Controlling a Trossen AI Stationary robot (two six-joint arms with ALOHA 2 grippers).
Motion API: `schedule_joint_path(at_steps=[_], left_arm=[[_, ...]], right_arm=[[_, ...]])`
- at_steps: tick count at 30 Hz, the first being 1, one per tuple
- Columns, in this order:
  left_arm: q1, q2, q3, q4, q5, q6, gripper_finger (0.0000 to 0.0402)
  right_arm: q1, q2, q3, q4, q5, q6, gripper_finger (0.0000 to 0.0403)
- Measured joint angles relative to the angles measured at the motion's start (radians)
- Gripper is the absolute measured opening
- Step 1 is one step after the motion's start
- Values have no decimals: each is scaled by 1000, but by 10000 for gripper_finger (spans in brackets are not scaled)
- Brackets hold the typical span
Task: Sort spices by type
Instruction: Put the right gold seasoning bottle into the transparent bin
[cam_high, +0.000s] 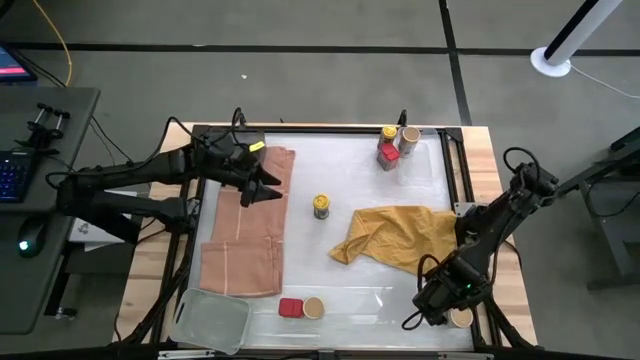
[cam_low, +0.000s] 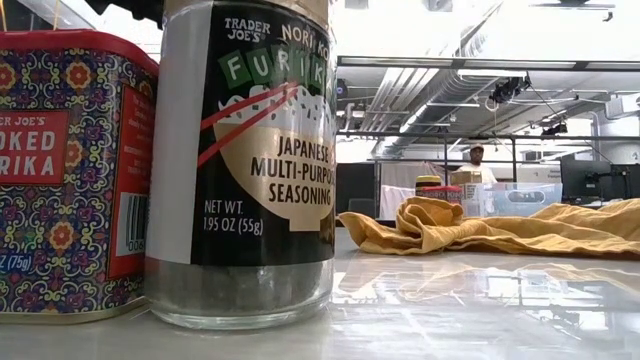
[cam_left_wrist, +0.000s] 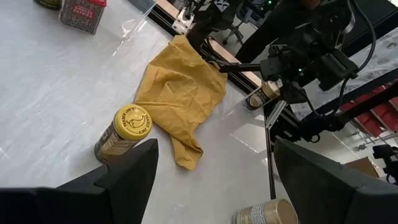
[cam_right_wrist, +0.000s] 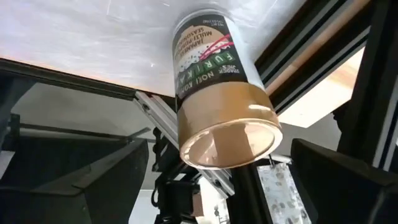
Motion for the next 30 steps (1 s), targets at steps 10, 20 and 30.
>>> schedule_joint_path(at_steps=[10, 20, 30], left_arm=[[0, 0, 0, 0, -31, 0, 306], [0, 0, 0, 0, -39, 0, 306], [0, 0, 0, 0, -39, 0, 306]], right_arm=[[5, -1, -60, 63, -37, -19, 389], [6, 0, -98, 123, -46, -19, 389], [6, 0, -98, 121, -68, -27, 360]])
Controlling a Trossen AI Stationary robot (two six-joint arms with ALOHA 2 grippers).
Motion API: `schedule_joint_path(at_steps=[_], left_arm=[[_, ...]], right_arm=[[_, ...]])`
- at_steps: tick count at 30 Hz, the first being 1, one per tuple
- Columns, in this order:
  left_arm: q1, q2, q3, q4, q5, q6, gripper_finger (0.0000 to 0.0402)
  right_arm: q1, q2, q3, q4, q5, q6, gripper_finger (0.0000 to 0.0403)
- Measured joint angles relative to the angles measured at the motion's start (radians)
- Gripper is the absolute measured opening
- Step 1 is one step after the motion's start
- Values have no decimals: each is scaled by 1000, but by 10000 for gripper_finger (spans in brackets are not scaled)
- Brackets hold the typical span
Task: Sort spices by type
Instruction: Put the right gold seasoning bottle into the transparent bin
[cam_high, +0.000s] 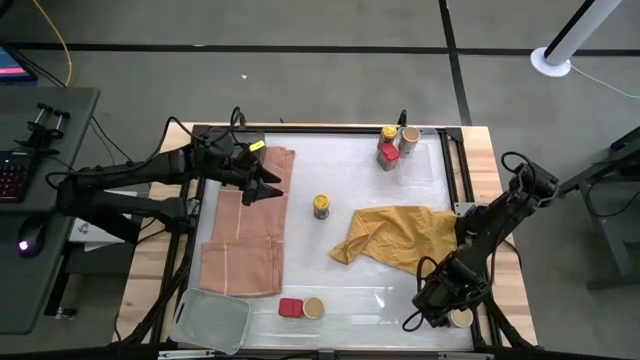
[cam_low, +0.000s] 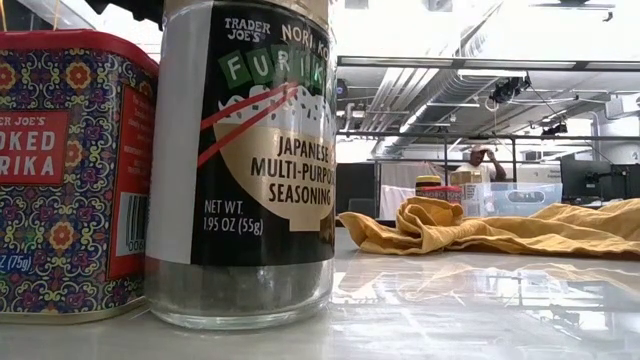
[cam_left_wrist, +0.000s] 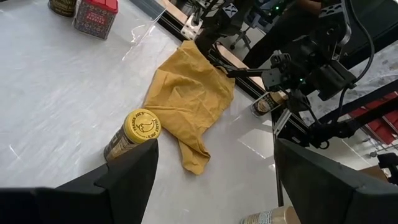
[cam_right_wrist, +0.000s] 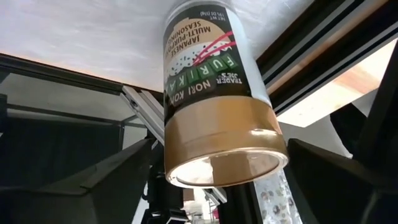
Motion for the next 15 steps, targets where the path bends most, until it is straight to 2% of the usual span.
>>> schedule_joint_path(at_steps=[10, 15], left_arm=[[0, 0, 0, 0, 0, 0, 306], [0, 0, 0, 0, 0, 32, 306]], right_arm=[[0, 0, 0, 0, -2, 9, 275], [0, 0, 0, 15, 0, 8, 274]])
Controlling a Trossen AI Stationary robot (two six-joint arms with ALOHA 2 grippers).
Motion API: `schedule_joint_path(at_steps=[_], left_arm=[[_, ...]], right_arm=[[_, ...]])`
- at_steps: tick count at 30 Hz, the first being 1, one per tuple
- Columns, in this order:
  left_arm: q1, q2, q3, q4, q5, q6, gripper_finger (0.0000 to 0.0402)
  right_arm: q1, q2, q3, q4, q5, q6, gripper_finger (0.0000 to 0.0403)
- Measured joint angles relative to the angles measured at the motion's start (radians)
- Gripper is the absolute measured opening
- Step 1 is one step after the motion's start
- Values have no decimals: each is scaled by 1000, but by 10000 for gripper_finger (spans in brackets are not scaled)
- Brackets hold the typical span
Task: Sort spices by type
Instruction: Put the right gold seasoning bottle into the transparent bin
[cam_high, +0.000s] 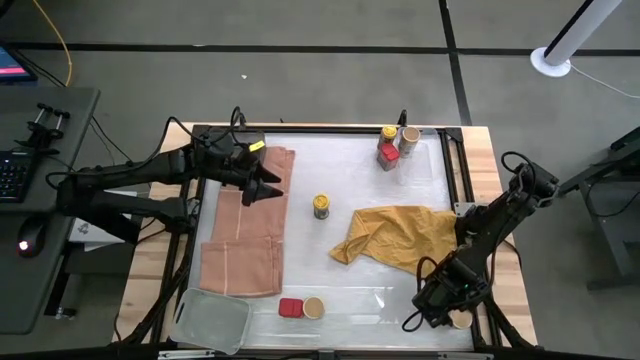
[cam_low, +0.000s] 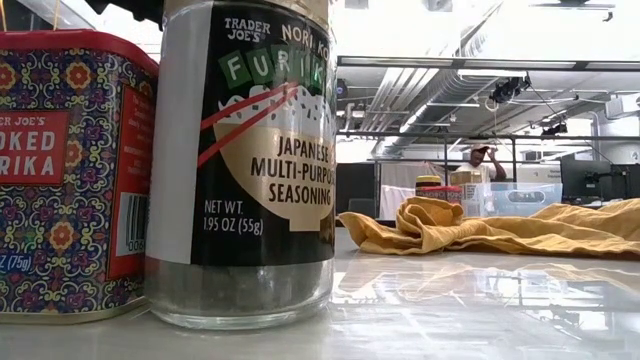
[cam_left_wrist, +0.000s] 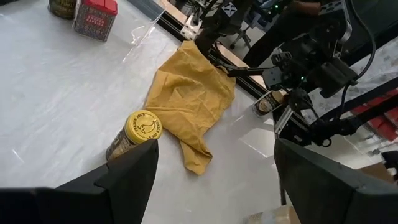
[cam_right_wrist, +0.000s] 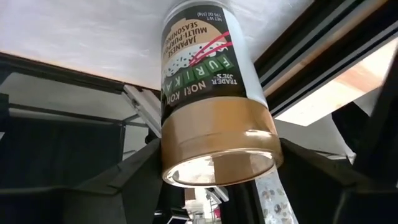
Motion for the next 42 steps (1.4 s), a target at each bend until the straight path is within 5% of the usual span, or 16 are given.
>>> schedule_joint_path(at_steps=[11, 23, 31, 35, 42], left_arm=[[26, 0, 0, 3, 1, 81, 306], [53, 0, 0, 28, 68, 38, 306], [53, 0, 0, 24, 111, 88, 306], [53, 0, 0, 23, 118, 90, 306], [74, 0, 0, 33, 118, 135, 306]], right_arm=[[-123, -3, 245, -104, 299, -74, 274], [-747, -6, 698, -708, 640, -585, 274], [-1250, -7, 726, -699, 636, -868, 274], [-1438, -7, 696, -703, 646, -970, 274], [-1694, 5, 671, -700, 506, -1208, 274]])
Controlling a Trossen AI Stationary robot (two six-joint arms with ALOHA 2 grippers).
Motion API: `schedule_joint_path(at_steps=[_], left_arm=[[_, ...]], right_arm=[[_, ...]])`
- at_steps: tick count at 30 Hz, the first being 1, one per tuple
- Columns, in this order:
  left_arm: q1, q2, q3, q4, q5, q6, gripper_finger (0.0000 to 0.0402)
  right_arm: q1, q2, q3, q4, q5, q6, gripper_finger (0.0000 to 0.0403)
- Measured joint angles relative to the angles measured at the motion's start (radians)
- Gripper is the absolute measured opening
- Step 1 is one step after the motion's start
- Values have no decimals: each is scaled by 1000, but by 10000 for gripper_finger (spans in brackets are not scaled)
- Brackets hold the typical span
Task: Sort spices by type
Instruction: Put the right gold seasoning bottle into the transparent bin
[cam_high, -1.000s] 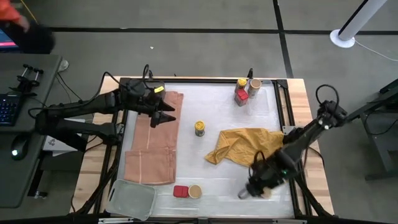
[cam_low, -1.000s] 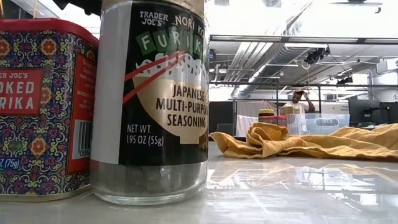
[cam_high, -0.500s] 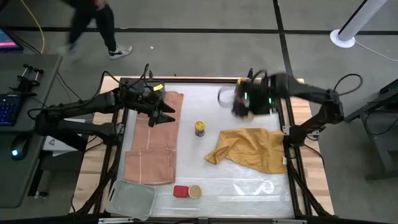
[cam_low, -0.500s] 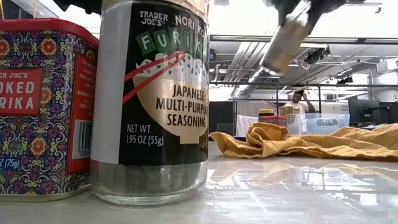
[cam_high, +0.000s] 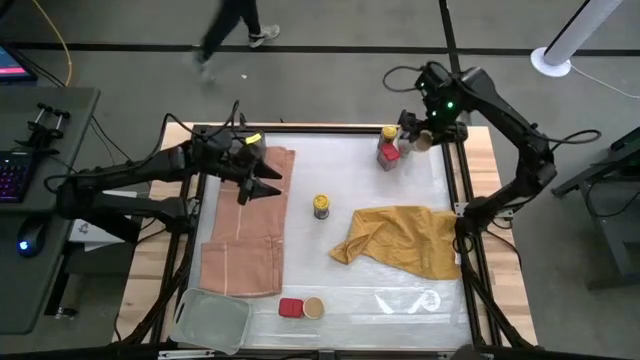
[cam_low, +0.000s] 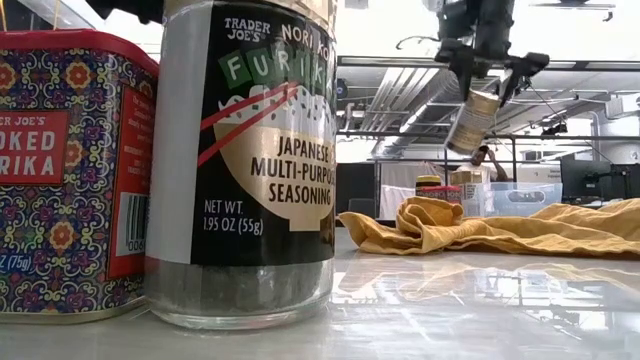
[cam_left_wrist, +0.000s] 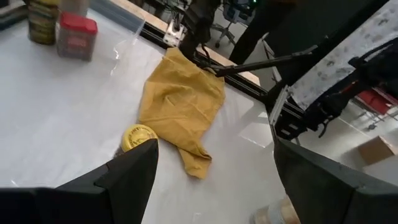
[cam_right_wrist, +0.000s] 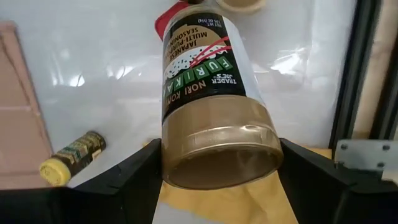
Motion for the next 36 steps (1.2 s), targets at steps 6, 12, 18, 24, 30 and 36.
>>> schedule_joint_path(at_steps=[6, 12, 18, 24, 30, 36], left_arm=[[83, 0, 0, 110, -8, -13, 306], [174, 0, 0, 162, -6, -72, 306], [236, 0, 0, 147, 1, -72, 306], [310, 0, 0, 113, 115, -40, 306], [404, 0, 0, 108, 183, -19, 306], [466, 0, 0, 107, 205, -60, 306]], right_arm=[[-126, 53, 0, 1, -4, -182, 275], [-146, 85, -2, 2, -93, -337, 276], [-119, 81, -2, 1, -151, -328, 278], [-80, 30, -2, 0, -89, -265, 278], [-122, -99, -51, 4, -87, -170, 278], [-139, -199, -339, -3, -141, -139, 279]])
